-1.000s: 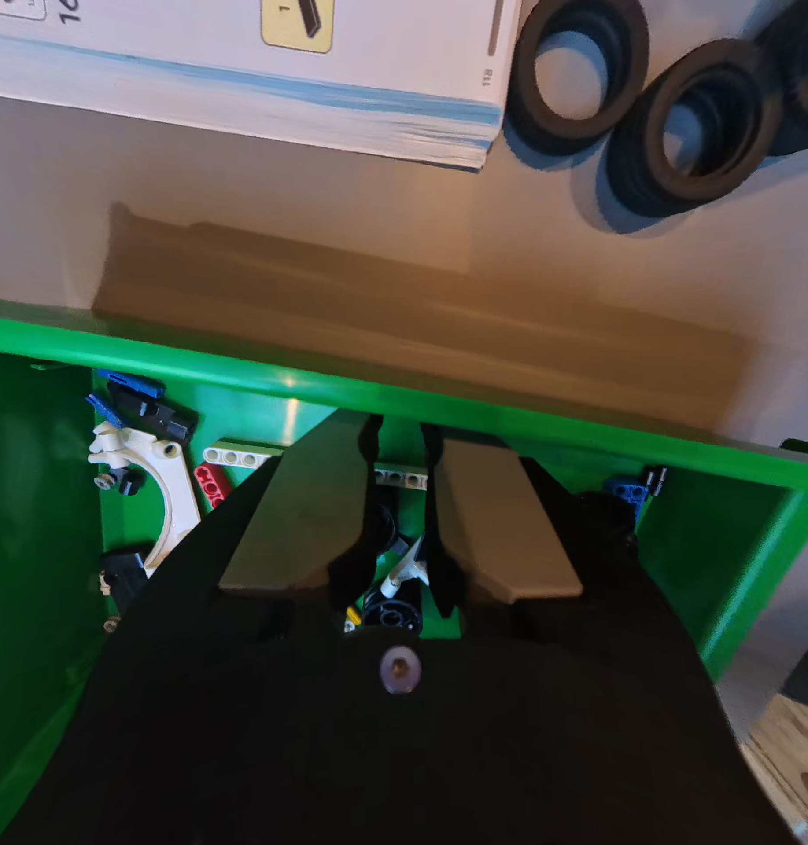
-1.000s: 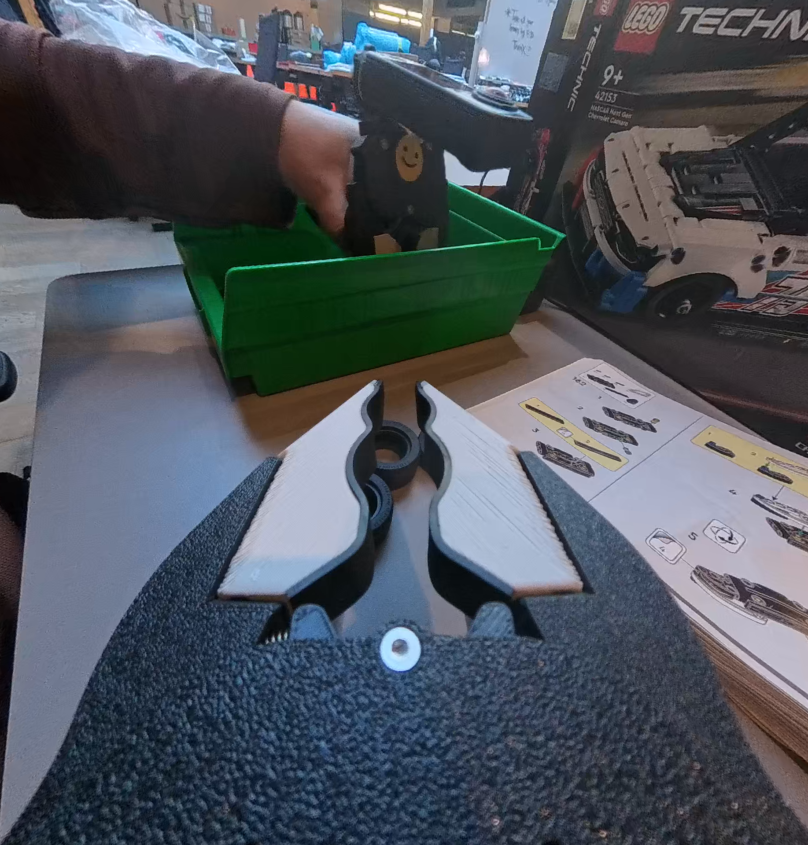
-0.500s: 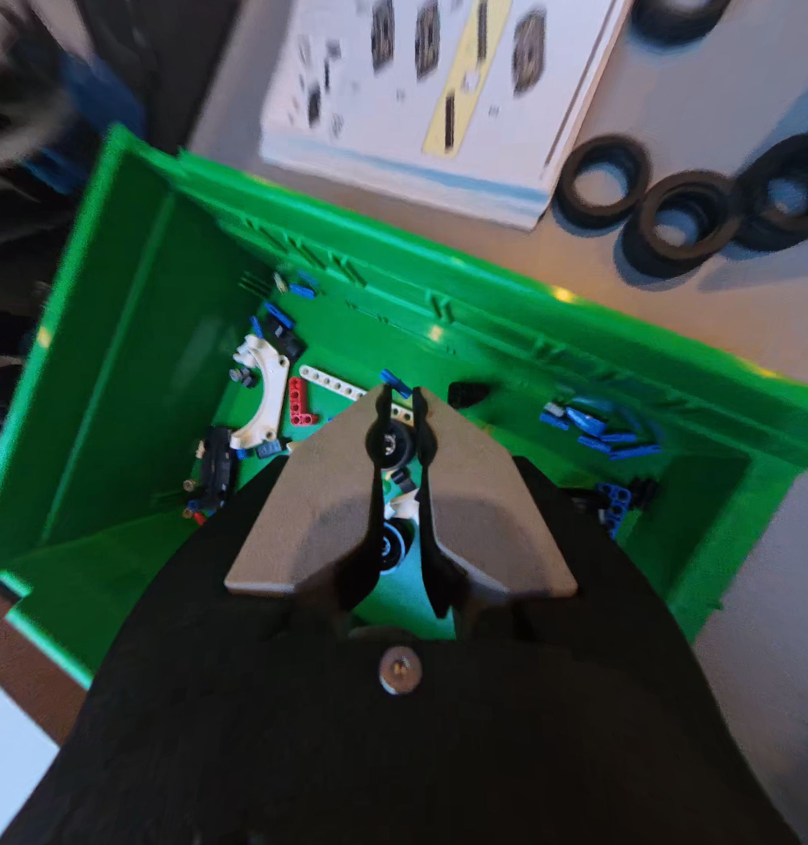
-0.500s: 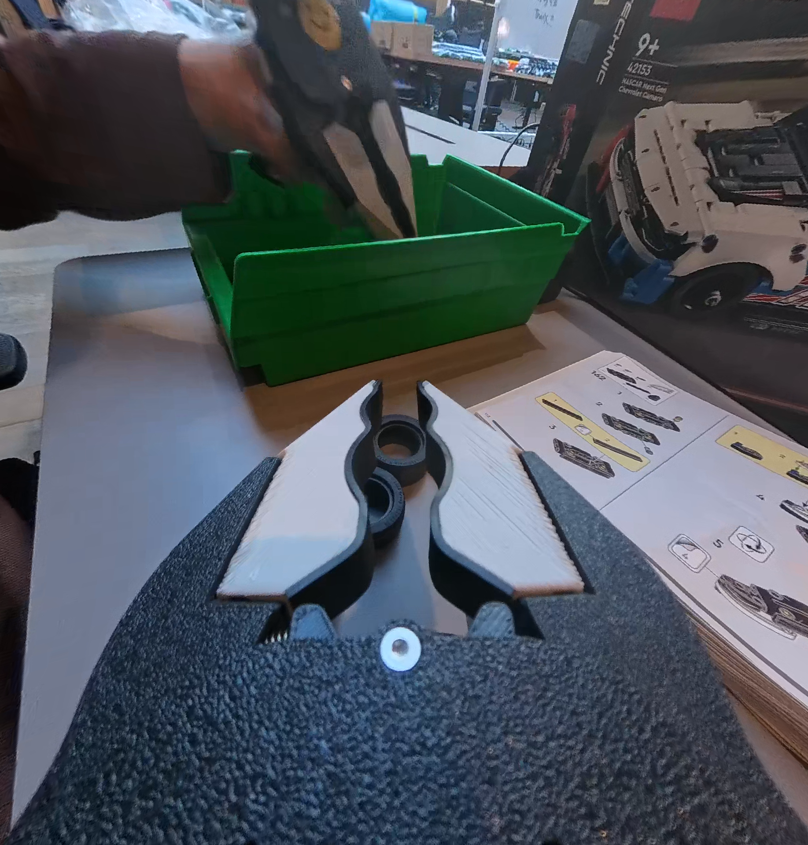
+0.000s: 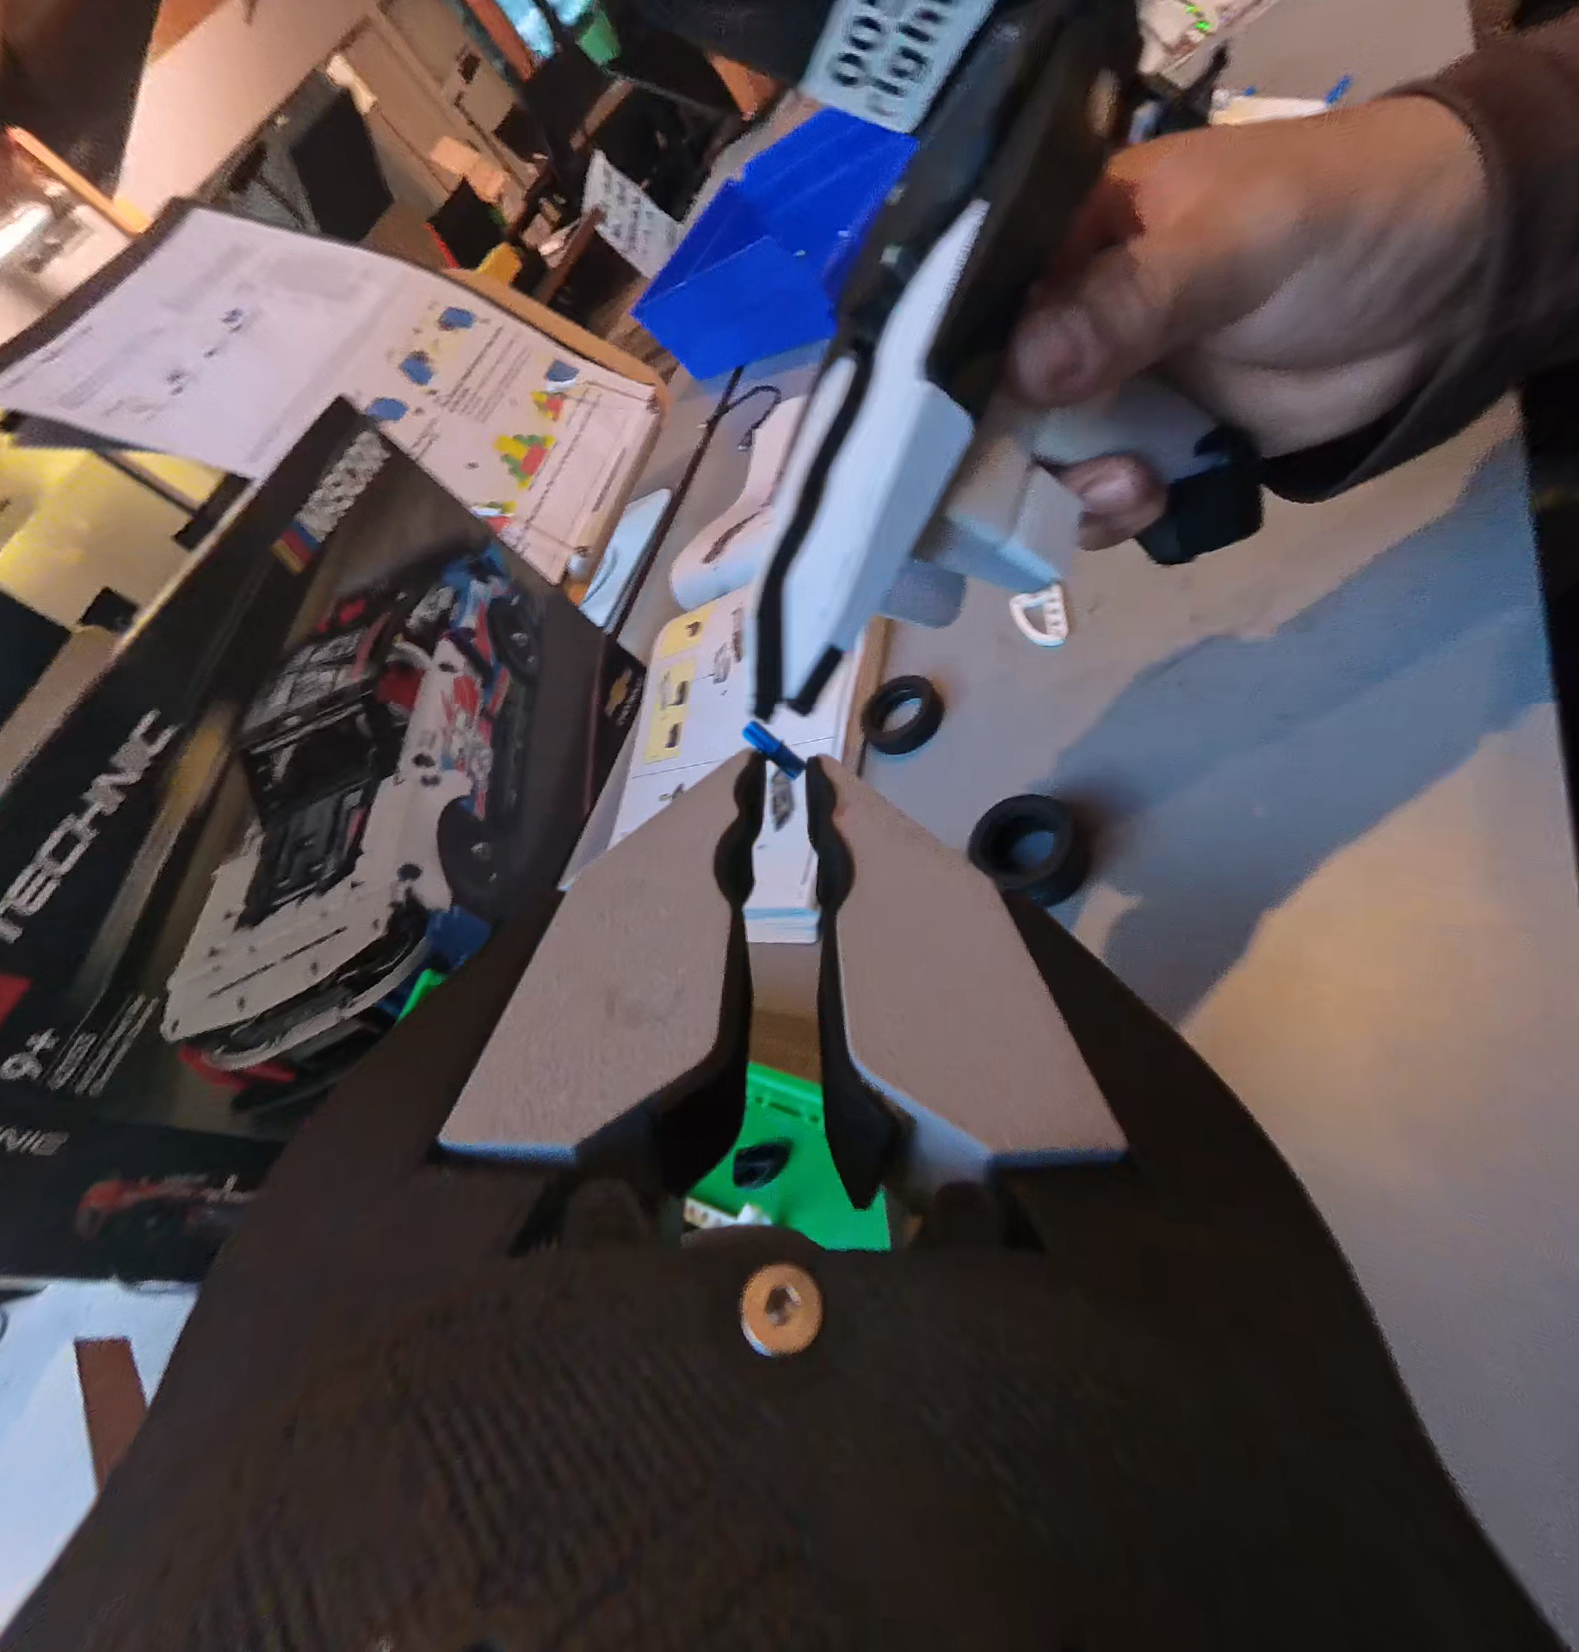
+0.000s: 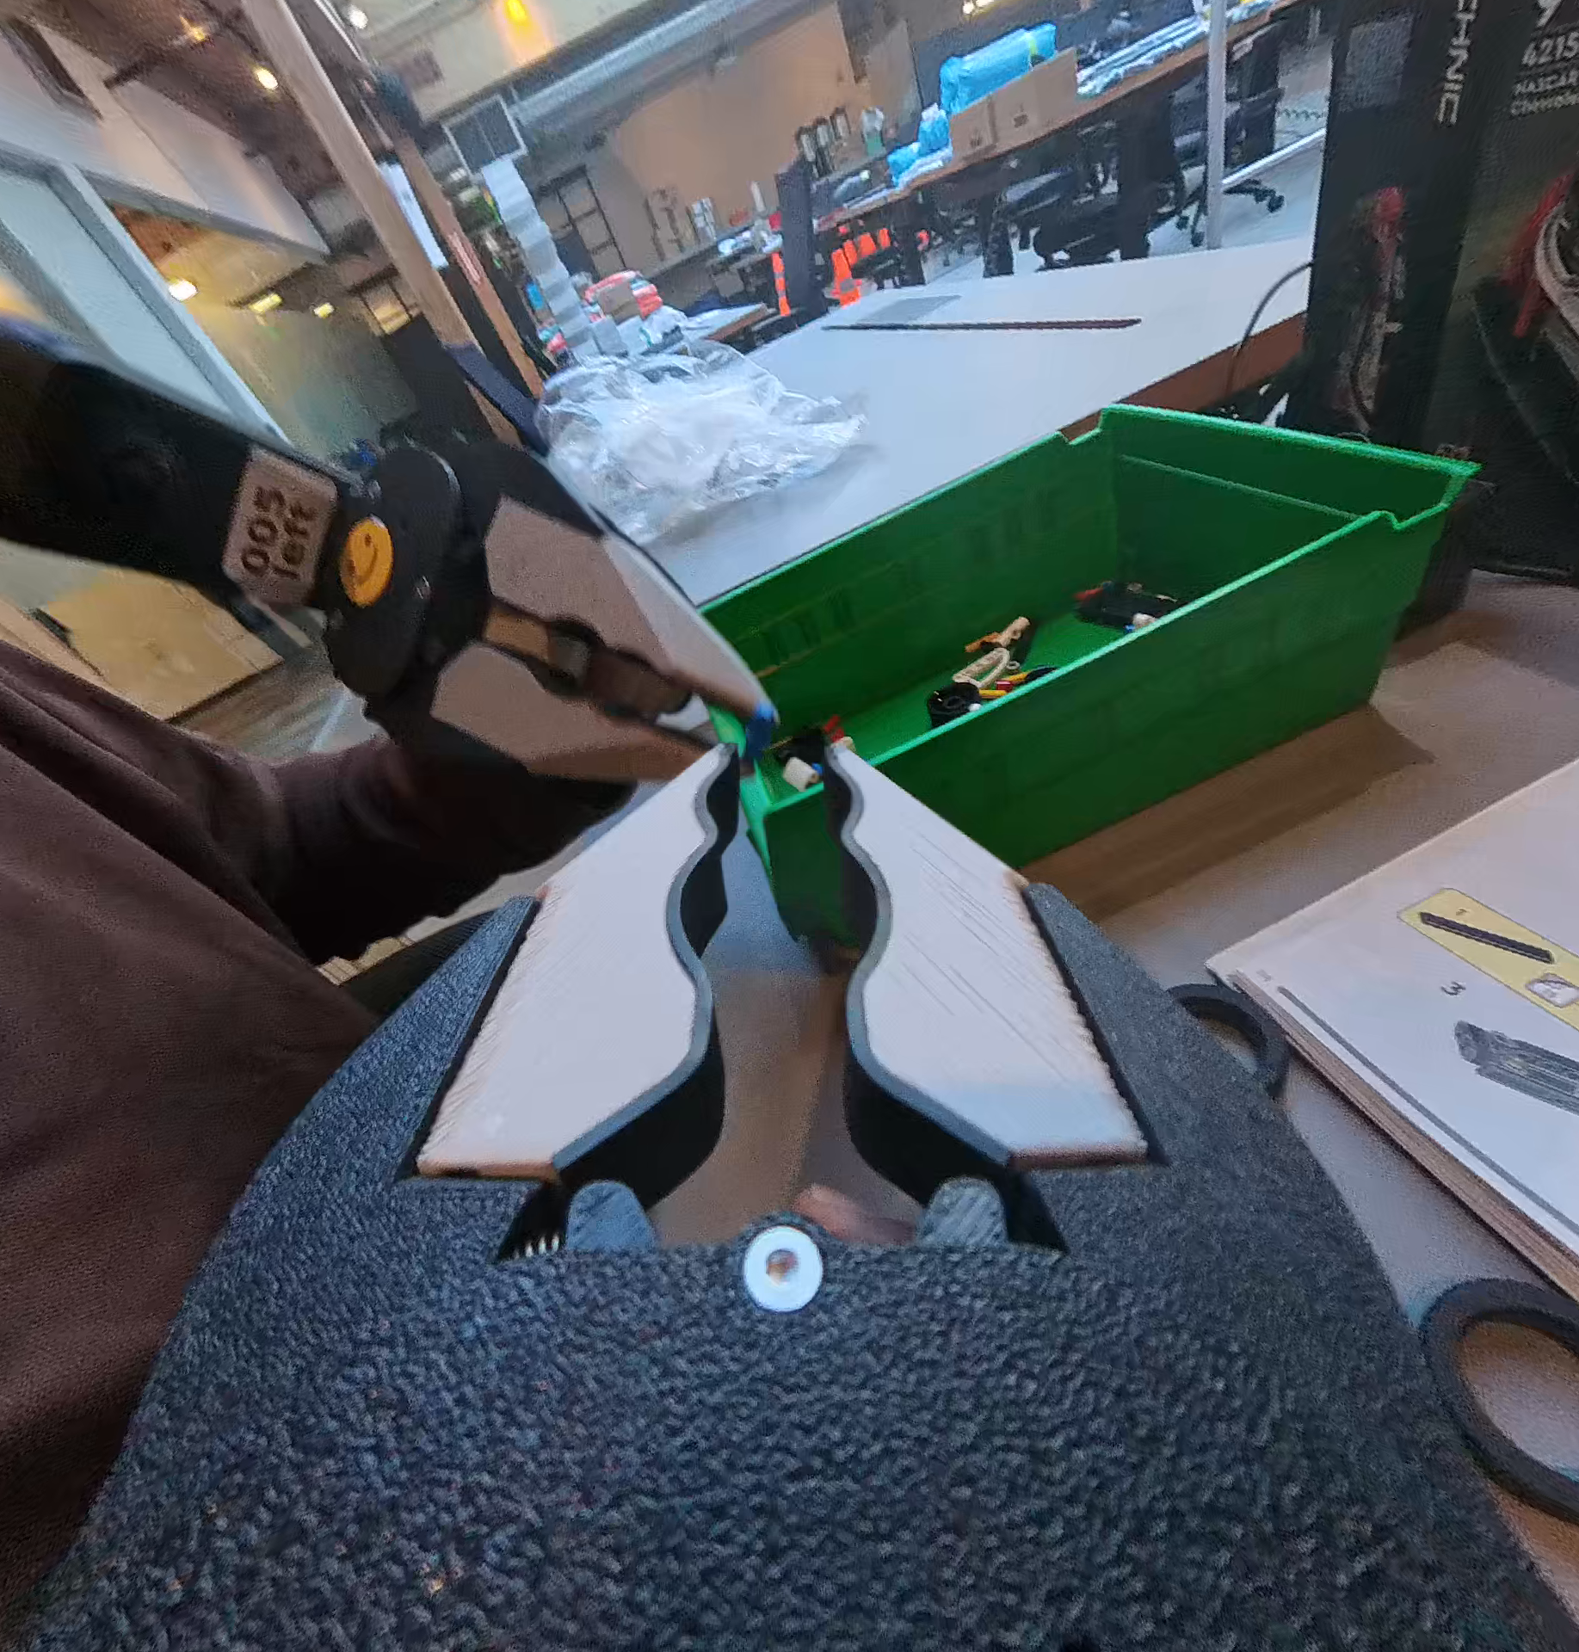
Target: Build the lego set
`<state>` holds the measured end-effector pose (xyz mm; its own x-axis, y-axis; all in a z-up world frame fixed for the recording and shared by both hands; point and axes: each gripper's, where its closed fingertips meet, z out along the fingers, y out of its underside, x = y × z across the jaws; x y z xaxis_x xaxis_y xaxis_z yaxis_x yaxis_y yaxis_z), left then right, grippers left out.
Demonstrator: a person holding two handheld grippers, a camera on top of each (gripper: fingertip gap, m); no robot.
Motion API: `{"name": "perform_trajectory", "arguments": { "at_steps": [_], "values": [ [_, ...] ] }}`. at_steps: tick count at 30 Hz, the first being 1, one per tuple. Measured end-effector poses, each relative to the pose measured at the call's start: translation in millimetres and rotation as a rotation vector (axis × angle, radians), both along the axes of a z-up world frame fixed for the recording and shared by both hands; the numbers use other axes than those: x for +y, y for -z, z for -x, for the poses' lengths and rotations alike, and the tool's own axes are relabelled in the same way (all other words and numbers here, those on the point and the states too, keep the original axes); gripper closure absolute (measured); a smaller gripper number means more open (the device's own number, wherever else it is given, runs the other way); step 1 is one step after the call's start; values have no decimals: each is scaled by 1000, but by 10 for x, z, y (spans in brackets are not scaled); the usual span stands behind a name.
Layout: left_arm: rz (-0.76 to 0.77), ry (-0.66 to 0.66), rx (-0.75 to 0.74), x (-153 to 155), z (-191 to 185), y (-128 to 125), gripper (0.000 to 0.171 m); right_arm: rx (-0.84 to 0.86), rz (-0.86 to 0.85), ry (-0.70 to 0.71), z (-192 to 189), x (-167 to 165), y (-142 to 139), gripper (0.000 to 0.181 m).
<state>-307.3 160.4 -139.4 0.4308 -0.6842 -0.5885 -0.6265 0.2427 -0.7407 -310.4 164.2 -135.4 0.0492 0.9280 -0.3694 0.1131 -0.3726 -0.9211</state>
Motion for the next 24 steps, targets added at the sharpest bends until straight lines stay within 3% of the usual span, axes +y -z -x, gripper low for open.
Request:
{"name": "perform_trajectory", "arguments": {
  "at_steps": [4,8,11,15,18,20,21,23,24],
  "values": [
    [-13,34,3,-27,-175,46,165,-15,37,8,-73,-1,50,162],
    [-11,41,1,21,-275,111,165,-14,62,11,-179,-18,101,176],
    [16,37,-28,80,-369,167,166,-42,50,51,-296,45,149,176],
    [87,-56,-128,155,-385,215,166,-221,-66,247,-809,464,362,177],
    [202,-89,-202,59,-359,376,157,-579,-60,363,-1371,767,1042,177],
    [225,-176,-174,53,-225,489,149,-690,-10,344,-1546,757,1382,177],
    [248,-209,-155,29,-147,527,139,-723,9,337,-1591,745,1490,177],
    [341,-204,-177,-117,-40,545,103,-760,-15,343,-1639,745,1588,177],
    [407,-179,-217,-218,-4,539,96,-782,-34,339,-1655,737,1628,177]
  ]
}}
